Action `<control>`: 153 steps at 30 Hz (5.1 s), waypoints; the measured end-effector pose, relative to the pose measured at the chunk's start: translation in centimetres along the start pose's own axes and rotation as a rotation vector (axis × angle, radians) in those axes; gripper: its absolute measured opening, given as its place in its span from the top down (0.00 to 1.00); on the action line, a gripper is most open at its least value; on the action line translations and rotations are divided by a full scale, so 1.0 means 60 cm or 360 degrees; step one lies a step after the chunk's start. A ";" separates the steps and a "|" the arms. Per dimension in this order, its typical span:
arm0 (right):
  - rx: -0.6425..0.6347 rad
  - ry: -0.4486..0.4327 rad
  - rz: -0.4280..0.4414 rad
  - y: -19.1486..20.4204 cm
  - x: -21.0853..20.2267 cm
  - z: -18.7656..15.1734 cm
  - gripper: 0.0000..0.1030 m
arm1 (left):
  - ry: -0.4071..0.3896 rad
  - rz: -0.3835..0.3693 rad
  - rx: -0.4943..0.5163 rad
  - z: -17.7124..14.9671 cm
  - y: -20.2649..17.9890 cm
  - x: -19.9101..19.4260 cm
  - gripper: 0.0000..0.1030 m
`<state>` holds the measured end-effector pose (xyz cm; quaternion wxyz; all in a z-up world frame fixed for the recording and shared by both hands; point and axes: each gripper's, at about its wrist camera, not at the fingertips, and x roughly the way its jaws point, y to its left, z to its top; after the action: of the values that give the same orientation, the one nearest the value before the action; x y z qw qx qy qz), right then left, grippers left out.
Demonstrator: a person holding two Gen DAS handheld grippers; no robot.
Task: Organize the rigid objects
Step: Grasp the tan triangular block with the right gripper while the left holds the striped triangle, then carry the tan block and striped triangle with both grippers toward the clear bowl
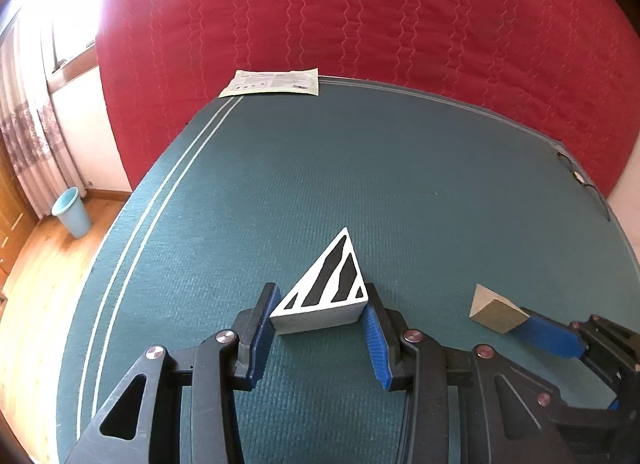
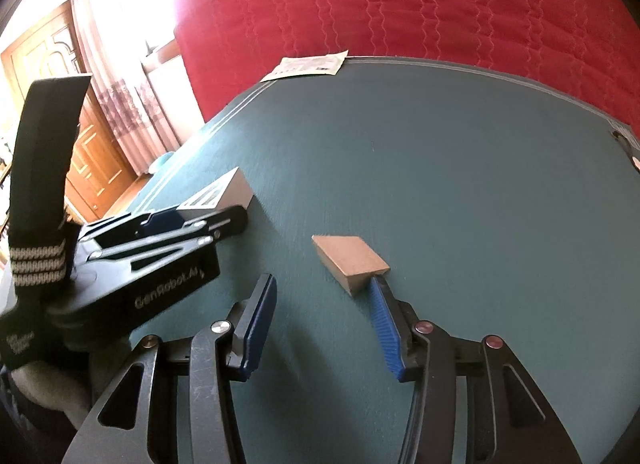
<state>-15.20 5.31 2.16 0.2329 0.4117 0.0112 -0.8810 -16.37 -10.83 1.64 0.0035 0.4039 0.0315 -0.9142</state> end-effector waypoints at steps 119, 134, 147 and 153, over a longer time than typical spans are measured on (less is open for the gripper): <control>0.0423 -0.0306 -0.0449 -0.202 -0.321 -0.200 0.80 | -0.0177 -0.0143 0.0282 -0.089 -0.186 -0.101 0.59; 0.0640 -0.0417 -0.0617 -0.313 -0.418 -0.254 0.80 | -0.0131 -0.0322 0.0370 -0.123 -0.286 -0.133 0.59; 0.0795 -0.0436 -0.0718 -0.413 -0.449 -0.280 0.79 | -0.0121 -0.0400 0.0418 -0.135 -0.335 -0.153 0.59; 0.0889 -0.0462 -0.0692 -0.449 -0.458 -0.293 0.60 | -0.0098 -0.0415 0.0452 -0.135 -0.359 -0.151 0.59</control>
<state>1.35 44.06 5.99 -0.0815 0.3182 -0.1755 -0.9281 -4.96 10.99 4.10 -0.1709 0.3646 -0.0459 -0.9142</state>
